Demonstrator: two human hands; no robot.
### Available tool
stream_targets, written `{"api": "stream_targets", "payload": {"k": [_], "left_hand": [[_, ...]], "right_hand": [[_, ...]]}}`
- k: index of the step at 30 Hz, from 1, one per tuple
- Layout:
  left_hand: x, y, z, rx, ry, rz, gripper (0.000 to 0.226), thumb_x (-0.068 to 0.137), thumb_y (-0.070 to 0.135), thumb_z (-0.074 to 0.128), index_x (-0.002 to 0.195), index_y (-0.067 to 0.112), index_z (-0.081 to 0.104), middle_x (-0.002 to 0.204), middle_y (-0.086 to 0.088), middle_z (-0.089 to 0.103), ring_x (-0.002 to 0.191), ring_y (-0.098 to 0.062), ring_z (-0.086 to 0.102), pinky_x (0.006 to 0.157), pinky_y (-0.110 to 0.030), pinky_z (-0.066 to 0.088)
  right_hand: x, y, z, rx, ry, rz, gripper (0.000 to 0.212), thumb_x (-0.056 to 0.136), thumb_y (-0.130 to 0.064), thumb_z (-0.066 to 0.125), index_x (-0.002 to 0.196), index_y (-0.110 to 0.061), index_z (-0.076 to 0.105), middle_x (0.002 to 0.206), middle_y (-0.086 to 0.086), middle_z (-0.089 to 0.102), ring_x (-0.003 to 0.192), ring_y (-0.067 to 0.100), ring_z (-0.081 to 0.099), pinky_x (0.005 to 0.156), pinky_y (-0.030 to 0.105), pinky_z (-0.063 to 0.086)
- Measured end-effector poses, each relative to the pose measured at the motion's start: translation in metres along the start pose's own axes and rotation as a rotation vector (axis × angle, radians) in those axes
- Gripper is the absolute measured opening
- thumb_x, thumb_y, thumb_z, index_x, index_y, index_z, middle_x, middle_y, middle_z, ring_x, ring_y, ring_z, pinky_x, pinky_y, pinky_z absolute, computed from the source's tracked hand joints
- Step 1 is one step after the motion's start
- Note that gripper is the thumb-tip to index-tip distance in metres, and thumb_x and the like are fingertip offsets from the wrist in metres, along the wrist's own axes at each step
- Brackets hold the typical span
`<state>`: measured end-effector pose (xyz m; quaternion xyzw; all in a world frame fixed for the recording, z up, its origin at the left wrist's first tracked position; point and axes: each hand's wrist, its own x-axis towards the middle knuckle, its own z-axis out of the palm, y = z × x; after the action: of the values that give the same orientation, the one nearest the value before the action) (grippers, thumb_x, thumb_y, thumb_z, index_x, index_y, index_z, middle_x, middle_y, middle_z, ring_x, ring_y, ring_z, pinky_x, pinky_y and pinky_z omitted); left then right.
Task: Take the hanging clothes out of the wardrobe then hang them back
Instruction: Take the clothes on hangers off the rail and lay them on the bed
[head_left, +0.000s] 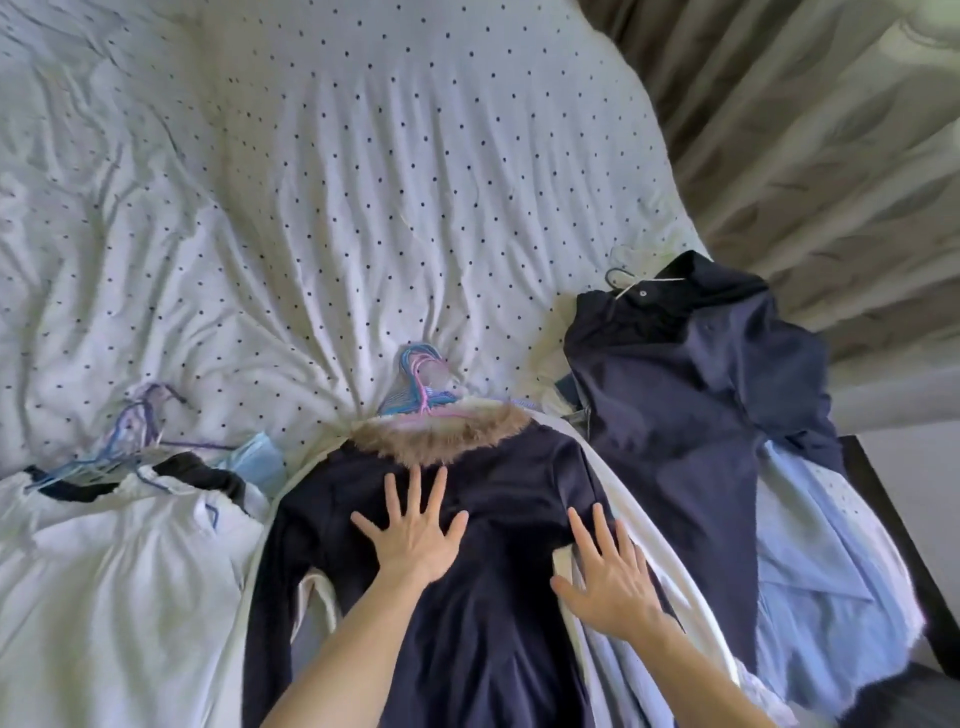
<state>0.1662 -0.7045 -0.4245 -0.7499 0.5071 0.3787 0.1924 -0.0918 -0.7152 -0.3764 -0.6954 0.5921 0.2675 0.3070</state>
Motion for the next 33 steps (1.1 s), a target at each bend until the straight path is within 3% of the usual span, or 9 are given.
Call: {"api": "stream_targets", "payload": {"k": [4,6,8,11,15,20,25,29,33], "left_hand": [[-0.017,0.003,-0.001,0.085,-0.042,-0.024,0.069,0.098,0.065,0.014,0.149,0.041,-0.026,0.163,0.002,-0.025,0.150,-0.029,-0.022,0.112,-0.072,-0.004],[-0.028,0.007,-0.015,0.156,-0.026,0.021,0.070,0.099,0.063,0.018,0.151,0.040,-0.023,0.164,-0.001,-0.023,0.151,-0.029,-0.020,0.115,-0.068,-0.004],[-0.042,0.020,-0.030,0.204,-0.004,0.078,0.073,0.099,0.063,0.021,0.151,0.038,-0.023,0.164,-0.003,-0.022,0.151,-0.029,-0.018,0.116,-0.066,-0.003],[-0.072,0.059,-0.048,0.225,0.042,0.193,0.075,0.099,0.063,0.024,0.151,0.038,-0.025,0.164,-0.004,-0.020,0.151,-0.029,-0.017,0.116,-0.066,-0.002],[-0.133,0.144,-0.061,0.285,0.096,0.439,0.075,0.098,0.064,0.027,0.153,0.041,-0.018,0.166,-0.002,-0.015,0.152,-0.027,-0.014,0.116,-0.064,0.000],[-0.234,0.256,-0.045,0.399,0.201,0.803,0.075,0.097,0.063,0.031,0.153,0.044,-0.015,0.166,0.002,-0.013,0.153,-0.024,-0.010,0.118,-0.062,-0.001],[-0.359,0.347,0.007,0.539,0.250,1.153,0.076,0.096,0.063,0.034,0.152,0.047,-0.015,0.166,0.003,-0.014,0.153,-0.021,-0.011,0.119,-0.060,-0.003],[-0.466,0.395,0.065,0.613,0.334,1.489,0.079,0.094,0.065,0.039,0.150,0.052,-0.015,0.166,0.007,-0.011,0.153,-0.020,-0.007,0.119,-0.058,0.003],[-0.564,0.413,0.132,0.696,0.292,1.769,0.077,0.094,0.062,0.038,0.149,0.053,-0.016,0.165,0.011,-0.016,0.152,-0.017,-0.013,0.120,-0.055,-0.002]], "right_hand": [[-0.003,0.002,-0.024,0.115,-0.059,0.005,0.075,0.091,-0.058,0.041,0.157,-0.031,0.018,0.164,0.000,0.016,0.152,0.028,0.010,0.122,0.041,0.018],[-0.017,0.006,-0.033,0.188,-0.015,-0.008,0.060,0.088,-0.057,0.036,0.140,-0.029,0.045,0.142,-0.004,0.047,0.139,0.027,0.038,0.112,0.035,0.034],[-0.040,0.015,-0.041,0.256,0.057,0.003,0.045,0.087,-0.050,0.039,0.121,-0.025,0.056,0.114,-0.003,0.059,0.117,0.024,0.053,0.097,0.032,0.043],[-0.090,0.032,-0.060,0.347,0.211,0.012,0.046,0.087,-0.040,0.043,0.125,-0.019,0.059,0.116,0.003,0.063,0.117,0.028,0.054,0.100,0.036,0.043],[-0.176,0.079,-0.073,0.385,0.394,0.094,0.052,0.095,-0.038,0.044,0.144,-0.021,0.050,0.144,0.002,0.054,0.141,0.024,0.039,0.120,0.030,0.022],[-0.312,0.157,-0.061,0.435,0.713,0.266,0.046,0.100,-0.040,0.047,0.145,-0.031,0.048,0.153,-0.006,0.044,0.148,0.018,0.029,0.121,0.027,0.013],[-0.460,0.215,-0.001,0.566,0.958,0.544,0.050,0.098,-0.052,0.039,0.144,-0.035,0.048,0.155,-0.006,0.040,0.150,0.013,0.021,0.121,0.024,0.009],[-0.571,0.232,0.070,0.652,1.150,0.769,0.042,0.100,-0.042,0.049,0.141,-0.036,0.052,0.154,-0.011,0.041,0.149,0.008,0.020,0.122,0.028,0.014],[-0.662,0.233,0.143,0.684,1.238,1.003,0.040,0.099,-0.040,0.051,0.139,-0.039,0.054,0.153,-0.013,0.042,0.148,0.008,0.021,0.121,0.027,0.016]]}}
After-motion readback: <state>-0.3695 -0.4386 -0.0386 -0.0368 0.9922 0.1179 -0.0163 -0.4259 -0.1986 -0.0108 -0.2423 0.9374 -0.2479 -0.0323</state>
